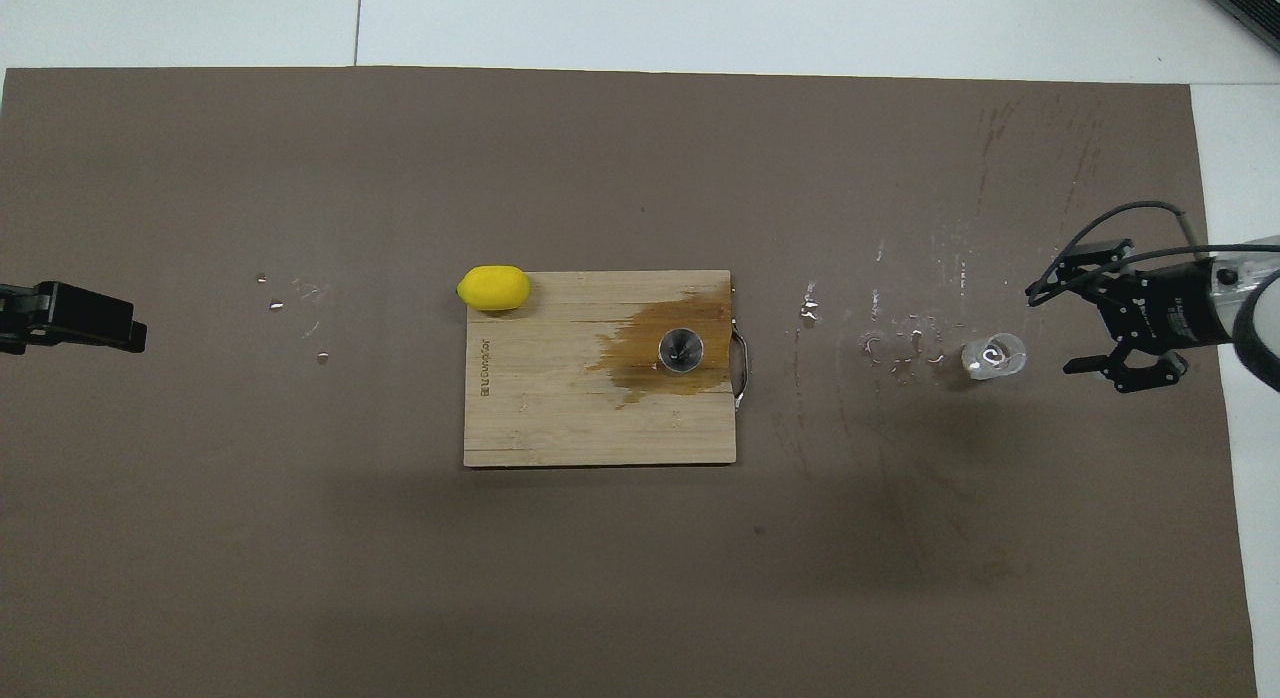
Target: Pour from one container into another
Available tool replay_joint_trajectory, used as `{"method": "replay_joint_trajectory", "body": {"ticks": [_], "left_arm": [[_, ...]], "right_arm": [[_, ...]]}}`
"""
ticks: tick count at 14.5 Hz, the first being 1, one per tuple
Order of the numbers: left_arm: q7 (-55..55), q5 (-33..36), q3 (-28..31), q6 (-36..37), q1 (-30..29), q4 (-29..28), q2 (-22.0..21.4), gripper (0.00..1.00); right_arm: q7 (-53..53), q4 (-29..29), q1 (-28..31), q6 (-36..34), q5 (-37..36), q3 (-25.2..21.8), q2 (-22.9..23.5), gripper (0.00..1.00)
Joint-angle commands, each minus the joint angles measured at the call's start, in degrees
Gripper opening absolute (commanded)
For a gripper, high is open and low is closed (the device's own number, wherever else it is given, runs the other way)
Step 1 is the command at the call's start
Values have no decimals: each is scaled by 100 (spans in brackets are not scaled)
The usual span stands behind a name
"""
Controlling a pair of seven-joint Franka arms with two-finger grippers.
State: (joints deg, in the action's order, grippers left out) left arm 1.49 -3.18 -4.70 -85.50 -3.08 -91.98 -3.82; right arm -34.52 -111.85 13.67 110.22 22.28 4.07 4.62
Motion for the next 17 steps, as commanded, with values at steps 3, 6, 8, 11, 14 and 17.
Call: {"method": "replay_joint_trajectory", "body": {"ticks": [3, 6, 8, 11, 14, 17], "left_arm": [[0, -60, -5, 51, -26, -127, -128, 100], [0, -60, -5, 51, -26, -127, -128, 100], [0, -60, -5, 51, -26, -127, -128, 100], [0, -60, -5, 51, -26, -127, -128, 100], [0, -60, -5, 51, -26, -127, -128, 100], [0, -60, -5, 51, -26, -127, -128, 100]], "right_arm": [[998, -30, -1032, -27, -1311, 15, -294, 100], [1534, 179, -1411, -105, -1945, 15, -479, 100], [1798, 714, -1411, -368, -2236, 24, -419, 100], [2369, 1295, -1403, -764, -2631, 15, -400, 100], [2485, 2051, -1350, -1545, -2633, 6, -392, 100], [2564, 2526, -1271, -2152, -2510, -38, -322, 100]]}}
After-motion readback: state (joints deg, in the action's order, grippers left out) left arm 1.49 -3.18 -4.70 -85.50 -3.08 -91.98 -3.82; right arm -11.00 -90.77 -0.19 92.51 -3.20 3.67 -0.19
